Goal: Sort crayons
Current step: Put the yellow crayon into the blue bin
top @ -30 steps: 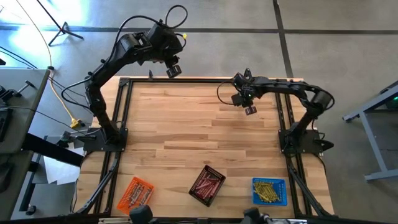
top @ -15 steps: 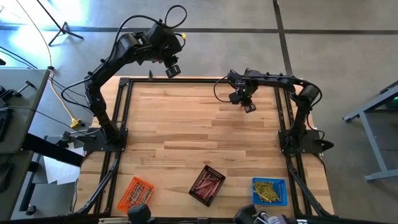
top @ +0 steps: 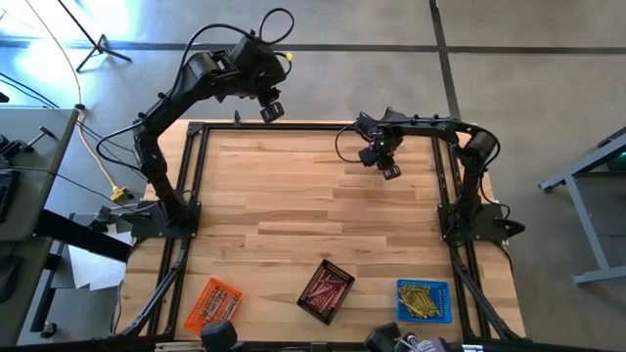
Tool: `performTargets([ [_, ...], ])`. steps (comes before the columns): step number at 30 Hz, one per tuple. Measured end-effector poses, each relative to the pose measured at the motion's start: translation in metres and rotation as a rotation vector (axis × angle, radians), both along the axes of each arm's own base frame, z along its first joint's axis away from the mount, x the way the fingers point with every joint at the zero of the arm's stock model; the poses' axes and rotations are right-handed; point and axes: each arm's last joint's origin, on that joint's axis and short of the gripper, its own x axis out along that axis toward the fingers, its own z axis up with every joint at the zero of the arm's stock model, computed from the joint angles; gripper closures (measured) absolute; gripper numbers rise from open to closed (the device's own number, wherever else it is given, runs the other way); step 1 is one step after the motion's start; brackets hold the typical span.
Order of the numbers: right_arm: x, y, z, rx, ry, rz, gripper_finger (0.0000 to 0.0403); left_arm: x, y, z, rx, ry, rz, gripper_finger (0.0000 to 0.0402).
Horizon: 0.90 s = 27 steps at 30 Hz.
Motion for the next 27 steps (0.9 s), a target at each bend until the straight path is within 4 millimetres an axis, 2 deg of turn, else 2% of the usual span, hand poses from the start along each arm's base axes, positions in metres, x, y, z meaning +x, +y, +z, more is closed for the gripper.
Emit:
performTargets([
  [8,0.002,-0.001,-0.008,0.011,0.013,-0.033,0.0309,-0.002,-0.001,-0.002,-0.014,0.022,0.000,0.0300],
  [11,0.001,-0.001,-0.008,0.015,0.019,-0.049,0.0337,-0.002,-0.001,-0.002,-0.019,0.030,0.000,0.0300],
  [14,0.001,0.000,-0.008,0.020,0.025,-0.097,0.0384,-0.002,-0.001,-0.002,-0.020,0.031,0.001,0.0300],
  [19,0.002,0.001,-0.001,0.048,0.043,-0.245,0.0387,-0.003,-0.002,-0.004,-0.030,0.045,0.001,0.0300],
  [22,0.003,0.006,0.022,0.091,0.025,-0.286,0.0396,-0.003,-0.002,-0.004,-0.035,0.044,0.007,0.0300],
  [27,-0.002,0.031,0.088,0.120,-0.036,-0.357,0.0397,-0.004,-0.002,-0.004,-0.041,0.039,0.015,0.0300],
])
